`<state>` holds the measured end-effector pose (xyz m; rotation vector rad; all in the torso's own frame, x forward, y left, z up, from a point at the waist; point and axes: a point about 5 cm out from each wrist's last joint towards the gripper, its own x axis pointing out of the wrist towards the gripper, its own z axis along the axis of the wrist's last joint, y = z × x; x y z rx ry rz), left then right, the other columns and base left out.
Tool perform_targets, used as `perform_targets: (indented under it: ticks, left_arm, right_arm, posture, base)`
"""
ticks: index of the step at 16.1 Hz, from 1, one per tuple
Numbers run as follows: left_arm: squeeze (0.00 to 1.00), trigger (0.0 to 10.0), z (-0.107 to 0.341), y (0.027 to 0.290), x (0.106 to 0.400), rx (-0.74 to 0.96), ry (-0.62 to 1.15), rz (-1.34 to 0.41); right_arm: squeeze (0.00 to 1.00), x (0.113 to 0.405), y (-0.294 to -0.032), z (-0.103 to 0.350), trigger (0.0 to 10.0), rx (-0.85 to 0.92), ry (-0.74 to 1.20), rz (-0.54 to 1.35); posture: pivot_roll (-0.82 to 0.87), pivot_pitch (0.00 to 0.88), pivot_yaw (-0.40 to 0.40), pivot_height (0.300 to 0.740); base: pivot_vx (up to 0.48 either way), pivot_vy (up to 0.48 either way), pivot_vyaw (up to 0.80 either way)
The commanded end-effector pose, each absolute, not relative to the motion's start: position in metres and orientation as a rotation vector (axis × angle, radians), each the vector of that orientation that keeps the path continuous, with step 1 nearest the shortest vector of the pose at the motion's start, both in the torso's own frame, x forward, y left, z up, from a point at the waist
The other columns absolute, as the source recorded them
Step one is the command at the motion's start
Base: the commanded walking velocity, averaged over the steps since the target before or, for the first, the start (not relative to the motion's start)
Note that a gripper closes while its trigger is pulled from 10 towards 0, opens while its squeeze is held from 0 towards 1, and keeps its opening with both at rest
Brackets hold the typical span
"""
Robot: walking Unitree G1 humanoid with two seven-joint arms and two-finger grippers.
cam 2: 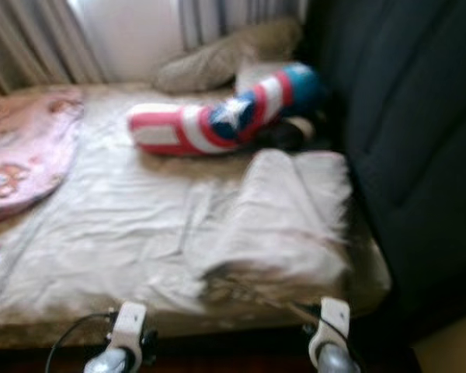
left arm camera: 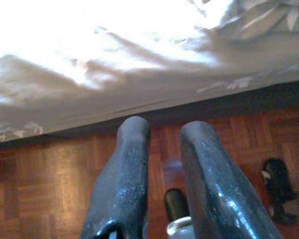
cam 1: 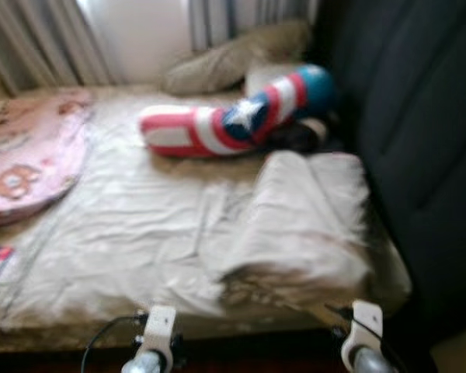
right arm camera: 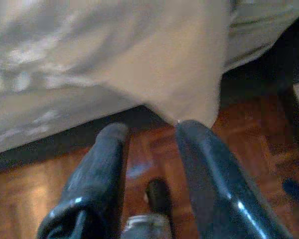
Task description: Clean up the room
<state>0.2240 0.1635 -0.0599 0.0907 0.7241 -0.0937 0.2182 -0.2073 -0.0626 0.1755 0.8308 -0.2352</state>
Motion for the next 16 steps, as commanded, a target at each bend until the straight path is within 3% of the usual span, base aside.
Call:
perform_targets:
  ticks: [1,10,14,16]
  left_arm:
    - [0.0,10.0,-0.065,0.165,0.217,0.095,0.757,-0.093]
    - [0.0,10.0,-0.068,0.166,0.211,0.068,0.759,-0.077]
    - [0.0,10.0,-0.068,0.164,0.208,0.046,0.742,-0.06]
    - [0.0,10.0,-0.069,0.163,0.207,0.033,0.741,-0.047]
  right_arm:
    - [0.0,0.22,-0.205,-0.062,10.0,0.181,0.822,-0.237]
    - [0.0,0.219,-0.206,-0.059,10.0,0.156,0.735,-0.269]
    - [0.0,0.227,-0.21,-0.048,10.0,-0.002,0.603,-0.181]
    - [0.0,0.261,-0.233,-0.003,10.0,-0.07,0.292,-0.177]
  posture:
    - [-0.08,0.0,0.039,0.74]
    - [-0.1,0.0,0.053,0.74]
    - [-0.1,0.0,0.016,0.74]
    - [-0.11,0.0,0.011,0.74]
  base:
    - [0.0,0.0,0.0]
    - [0.0,0.0,0.0]
    - [0.0,0.0,0.0]
    - [0.0,0.0,0.0]
